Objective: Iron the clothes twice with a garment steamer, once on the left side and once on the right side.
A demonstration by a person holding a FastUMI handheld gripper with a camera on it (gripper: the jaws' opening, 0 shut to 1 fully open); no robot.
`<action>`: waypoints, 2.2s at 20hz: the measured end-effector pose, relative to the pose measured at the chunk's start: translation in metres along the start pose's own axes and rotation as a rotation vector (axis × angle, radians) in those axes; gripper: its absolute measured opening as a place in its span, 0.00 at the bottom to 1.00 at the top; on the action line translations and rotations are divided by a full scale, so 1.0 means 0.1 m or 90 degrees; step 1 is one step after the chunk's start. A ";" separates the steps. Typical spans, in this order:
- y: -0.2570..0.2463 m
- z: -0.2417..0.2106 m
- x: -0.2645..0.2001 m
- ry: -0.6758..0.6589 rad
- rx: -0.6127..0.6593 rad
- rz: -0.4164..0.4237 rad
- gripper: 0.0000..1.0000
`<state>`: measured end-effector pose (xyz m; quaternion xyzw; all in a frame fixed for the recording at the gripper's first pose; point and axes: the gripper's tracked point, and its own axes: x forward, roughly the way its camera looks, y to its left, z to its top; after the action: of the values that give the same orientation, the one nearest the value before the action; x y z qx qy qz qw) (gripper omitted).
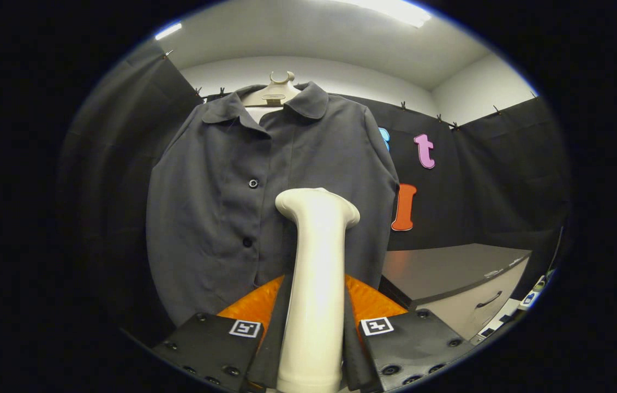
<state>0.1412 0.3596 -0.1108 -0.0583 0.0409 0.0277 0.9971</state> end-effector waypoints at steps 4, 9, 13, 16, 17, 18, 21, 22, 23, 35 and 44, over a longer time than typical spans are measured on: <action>0.00 -0.36 -0.13 0.033 0.007 -0.002 0.52; 0.01 -0.75 -0.33 0.072 0.010 0.006 0.53; 0.02 -0.93 -0.41 0.100 0.014 0.007 0.53; 0.02 -1.01 -0.45 0.111 0.017 0.005 0.53; 0.02 -1.03 -0.46 0.113 0.017 0.004 0.53; 0.02 -1.03 -0.46 0.116 0.017 0.003 0.53; 0.03 -1.02 -0.47 0.115 0.017 0.003 0.53; 0.03 -1.00 -0.49 0.111 0.019 0.003 0.53; 0.04 -0.96 -0.49 0.107 0.021 0.004 0.53; 0.48 0.54 -0.40 -0.065 0.021 0.089 0.52; 1.13 0.79 -0.22 -0.097 0.004 0.178 0.52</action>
<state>0.1192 0.4794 -0.0436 -0.0469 -0.0274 0.1702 0.9839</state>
